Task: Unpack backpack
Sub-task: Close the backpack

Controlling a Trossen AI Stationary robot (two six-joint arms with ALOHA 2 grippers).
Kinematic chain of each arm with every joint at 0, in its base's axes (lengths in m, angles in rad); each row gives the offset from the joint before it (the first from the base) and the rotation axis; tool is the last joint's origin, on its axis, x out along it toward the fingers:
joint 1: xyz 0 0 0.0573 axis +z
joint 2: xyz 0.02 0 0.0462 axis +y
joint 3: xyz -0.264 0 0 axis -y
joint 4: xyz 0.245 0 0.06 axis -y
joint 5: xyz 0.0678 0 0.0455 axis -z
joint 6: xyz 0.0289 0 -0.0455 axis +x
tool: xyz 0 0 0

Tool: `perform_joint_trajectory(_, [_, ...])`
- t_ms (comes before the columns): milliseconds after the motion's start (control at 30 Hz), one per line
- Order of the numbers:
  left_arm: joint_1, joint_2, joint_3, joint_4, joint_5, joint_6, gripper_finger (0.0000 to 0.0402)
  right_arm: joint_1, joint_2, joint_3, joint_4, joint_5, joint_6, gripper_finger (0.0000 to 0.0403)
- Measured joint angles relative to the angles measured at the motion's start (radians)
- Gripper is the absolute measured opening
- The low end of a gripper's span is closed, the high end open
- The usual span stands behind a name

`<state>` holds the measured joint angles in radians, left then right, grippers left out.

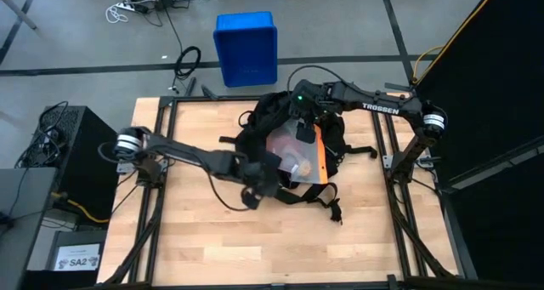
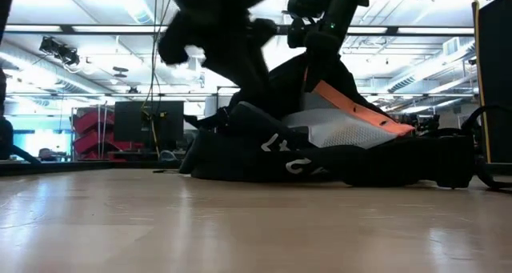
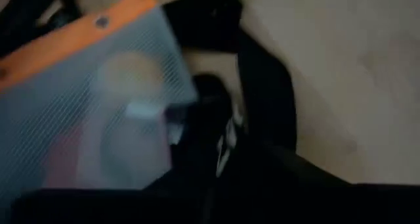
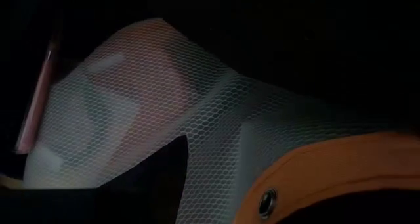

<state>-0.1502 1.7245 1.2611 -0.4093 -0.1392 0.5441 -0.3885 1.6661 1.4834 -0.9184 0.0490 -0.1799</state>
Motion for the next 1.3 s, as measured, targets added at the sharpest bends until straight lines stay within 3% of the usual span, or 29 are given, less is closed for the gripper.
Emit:
perform_joint_trajectory(233, [-0.015, 0.145, 0.092, 0.078, -0.052, 0.019, 0.0205, 0.0, 0.0, 0.0, 0.001, 0.0, 0.0, 0.0201])
perform_joint_trajectory(433, [0.004, 0.239, 0.152, -0.012, -0.054, 0.029, 0.0226, 0.0, 0.001, 0.0, 0.002, -0.013, 0.002, 0.0202])
perform_joint_trajectory(633, [0.004, 0.264, 0.159, -0.028, -0.125, 0.035, 0.0183, 0.001, 0.001, 0.0, 0.005, -0.021, 0.002, 0.0198])
perform_joint_trajectory(767, [0.014, 0.264, 0.16, -0.028, -0.186, 0.036, 0.0125, 0.001, 0.001, 0.0, 0.009, -0.023, 0.002, 0.0201])
perform_joint_trajectory(1000, [0.039, 0.266, 0.16, -0.053, -0.183, 0.034, 0.0013, 0.001, 0.001, 0.0, 0.013, -0.026, 0.003, 0.0196])
perform_joint_trajectory(1300, [-0.008, 0.177, 0.219, -0.187, -0.27, -0.029, 0.0, 0.001, 0.002, 0.0, 0.047, -0.027, -0.013, 0.0196])
